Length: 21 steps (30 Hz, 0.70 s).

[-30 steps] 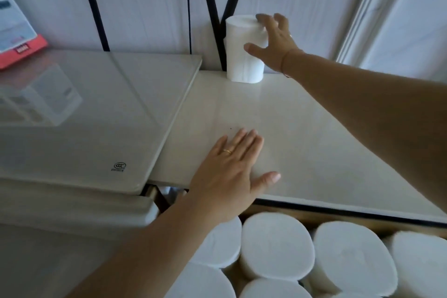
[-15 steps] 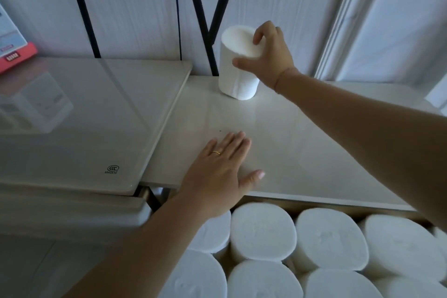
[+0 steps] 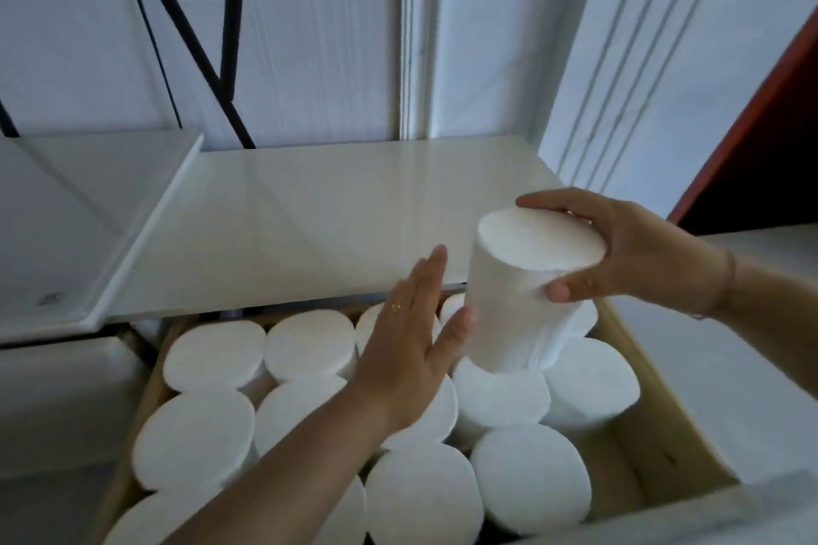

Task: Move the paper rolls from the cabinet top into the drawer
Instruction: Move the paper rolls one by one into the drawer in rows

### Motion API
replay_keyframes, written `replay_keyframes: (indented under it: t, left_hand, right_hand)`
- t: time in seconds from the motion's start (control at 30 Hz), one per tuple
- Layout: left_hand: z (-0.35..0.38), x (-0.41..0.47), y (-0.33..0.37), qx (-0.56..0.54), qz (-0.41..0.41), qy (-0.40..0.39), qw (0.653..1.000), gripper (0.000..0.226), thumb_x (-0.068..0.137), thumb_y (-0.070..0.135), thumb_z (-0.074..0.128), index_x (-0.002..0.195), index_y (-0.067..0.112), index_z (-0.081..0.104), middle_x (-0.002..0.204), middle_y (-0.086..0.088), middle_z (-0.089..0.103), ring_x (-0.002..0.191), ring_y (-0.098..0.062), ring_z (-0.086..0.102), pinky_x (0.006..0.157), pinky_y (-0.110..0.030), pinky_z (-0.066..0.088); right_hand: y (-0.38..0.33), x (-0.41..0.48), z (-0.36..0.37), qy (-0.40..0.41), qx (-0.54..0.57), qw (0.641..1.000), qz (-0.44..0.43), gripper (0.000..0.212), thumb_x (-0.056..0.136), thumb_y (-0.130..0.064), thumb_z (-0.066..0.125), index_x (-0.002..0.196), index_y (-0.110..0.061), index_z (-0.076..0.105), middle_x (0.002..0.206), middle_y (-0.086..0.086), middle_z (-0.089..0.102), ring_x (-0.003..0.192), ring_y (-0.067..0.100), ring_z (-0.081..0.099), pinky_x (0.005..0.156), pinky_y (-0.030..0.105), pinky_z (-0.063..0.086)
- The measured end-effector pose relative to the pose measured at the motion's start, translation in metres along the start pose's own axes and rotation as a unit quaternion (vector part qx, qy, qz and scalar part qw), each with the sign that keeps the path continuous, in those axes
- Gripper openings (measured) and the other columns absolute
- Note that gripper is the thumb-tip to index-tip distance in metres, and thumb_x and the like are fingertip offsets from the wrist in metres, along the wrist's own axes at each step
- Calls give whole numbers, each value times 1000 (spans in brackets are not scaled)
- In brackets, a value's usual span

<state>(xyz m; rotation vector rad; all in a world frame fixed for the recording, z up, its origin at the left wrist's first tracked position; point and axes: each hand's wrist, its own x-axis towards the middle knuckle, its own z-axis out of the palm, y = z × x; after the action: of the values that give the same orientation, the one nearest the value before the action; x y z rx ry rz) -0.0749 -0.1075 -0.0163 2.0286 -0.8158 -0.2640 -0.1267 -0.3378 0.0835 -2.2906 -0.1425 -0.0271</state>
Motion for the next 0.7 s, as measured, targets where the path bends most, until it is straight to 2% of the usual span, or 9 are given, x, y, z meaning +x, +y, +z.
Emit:
replay_keyframes:
  t: [0.03,0.1,0.13,0.23,0.3,0.4,0.47,0.57,0.7]
  left_hand:
    - [14,-3,19,-72,7,-14,997,72,75,83,20,138,58,-4,145,41,2,135,15,1,113,-22,12]
    - [39,-9,54,-182,21,-49,982,75,70,85,27,137,61,0,133,55,11,125,27,13,97,1,17]
    - [51,-13,67,-217,23,-61,974,77,69,86,29,136,61,2,127,58,16,120,30,19,89,6,21]
    - [83,-20,93,-259,11,-53,964,74,65,88,33,131,65,11,129,44,33,117,20,35,88,0,32]
    - [97,-23,105,-272,8,-30,962,62,70,82,38,126,66,16,128,40,34,115,19,38,86,0,34]
    - [110,-24,117,-278,3,9,961,55,80,67,41,130,55,20,131,29,38,112,21,38,82,3,33]
    - [115,-23,120,-271,1,31,962,59,82,65,39,135,47,20,134,20,40,112,21,37,82,4,32]
    - [117,-20,124,-270,-4,48,962,69,78,71,37,138,43,20,138,18,36,113,25,32,81,6,29]
    - [122,-19,124,-279,-29,52,958,64,78,66,37,136,42,23,134,14,40,102,27,39,74,4,35]
  right_hand:
    - [3,-18,-7,-13,-16,1000,8,85,49,-53,79,127,-42,47,121,-26,53,109,-5,53,84,11,49]
    - [10,-49,-17,-30,-45,998,24,85,52,-56,80,128,-41,45,120,-27,52,110,-4,51,86,14,50]
    - [15,-62,-20,-35,-53,998,30,83,55,-55,81,128,-41,45,120,-28,51,110,-3,51,86,16,51]
    - [31,-96,-22,-44,-34,997,46,79,61,-48,81,130,-42,43,122,-25,51,109,1,52,85,23,53]
    - [38,-111,-16,-40,9,998,56,78,61,-53,79,128,-51,40,123,-26,48,108,-1,51,86,23,53]
    - [42,-125,-3,-10,133,988,75,82,55,-64,77,126,-59,36,123,-30,46,106,-3,53,89,25,53]
    - [44,-128,0,14,168,983,76,85,53,-67,76,127,-58,35,122,-27,47,105,-1,54,89,26,53]
    - [42,-128,-4,24,192,979,68,84,53,-62,79,127,-56,38,119,-25,52,105,5,58,86,27,54]
    - [42,-127,-6,12,228,969,92,87,51,-62,80,128,-51,41,120,-19,56,108,9,60,87,26,54]
